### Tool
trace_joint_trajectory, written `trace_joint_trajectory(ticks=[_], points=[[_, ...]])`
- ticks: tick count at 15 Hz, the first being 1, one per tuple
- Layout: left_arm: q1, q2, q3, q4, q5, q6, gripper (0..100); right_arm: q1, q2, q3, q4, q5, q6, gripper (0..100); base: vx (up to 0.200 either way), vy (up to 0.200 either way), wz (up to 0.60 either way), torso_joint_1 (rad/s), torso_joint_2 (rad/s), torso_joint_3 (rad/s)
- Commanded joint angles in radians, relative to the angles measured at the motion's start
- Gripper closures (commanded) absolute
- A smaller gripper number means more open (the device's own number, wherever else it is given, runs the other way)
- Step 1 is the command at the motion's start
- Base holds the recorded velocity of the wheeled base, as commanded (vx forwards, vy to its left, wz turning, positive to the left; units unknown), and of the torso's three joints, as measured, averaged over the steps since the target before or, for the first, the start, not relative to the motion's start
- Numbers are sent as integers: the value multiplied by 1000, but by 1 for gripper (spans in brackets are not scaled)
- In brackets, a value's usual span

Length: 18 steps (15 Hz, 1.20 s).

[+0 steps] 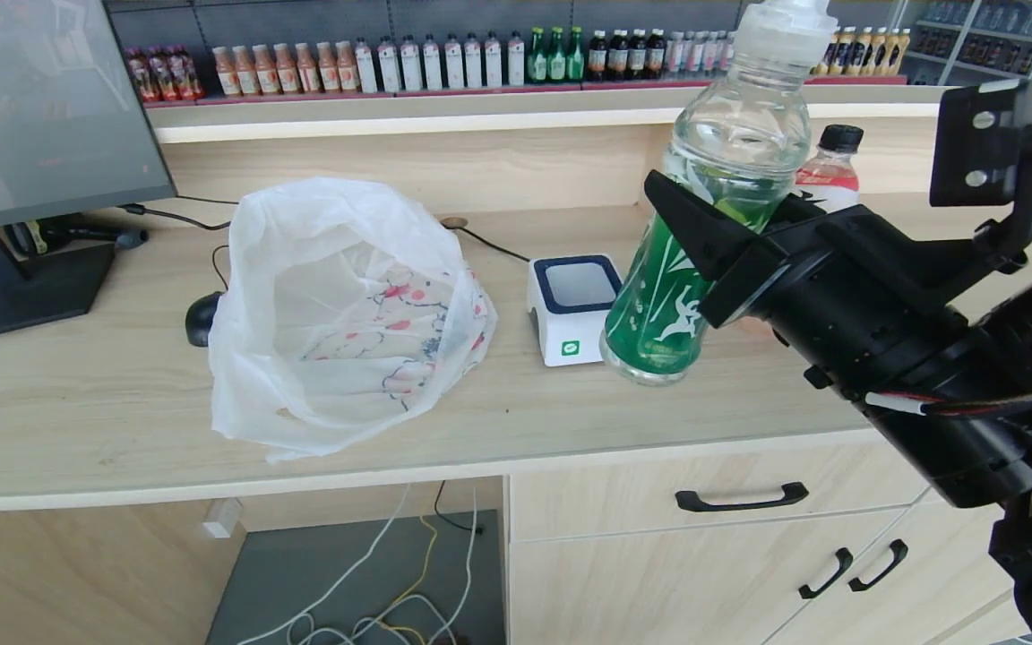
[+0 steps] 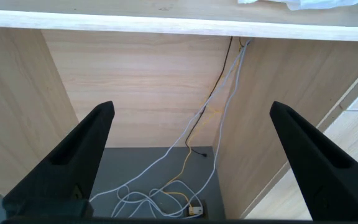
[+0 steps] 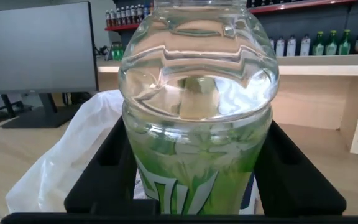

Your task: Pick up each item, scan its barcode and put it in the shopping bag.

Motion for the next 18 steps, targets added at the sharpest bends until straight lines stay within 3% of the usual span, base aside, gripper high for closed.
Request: trace_joint_trajectory(ticks=[1, 4, 14, 15, 18], points=[[0, 0, 0, -1, 0, 0, 0, 1, -2, 2, -1, 0, -1, 100, 0, 200, 0, 2, 7, 7], [0, 0, 0, -1, 0, 0, 0, 1, -2, -3, -1, 0, -1, 100, 0, 200, 0, 2, -1, 2], [0, 0, 0, -1, 0, 1, 0, -50, 46, -131, 17, -8, 67, 100, 0, 0, 0, 0, 0, 0], [0, 0, 0, -1, 0, 1, 0, -102, 44, -148, 72, -6, 121, 100, 0, 0, 0, 0, 0, 0], [0, 0, 0, -1, 0, 1, 0, -134, 60, -222, 135, -6, 286, 100, 0, 0, 0, 0, 0, 0]])
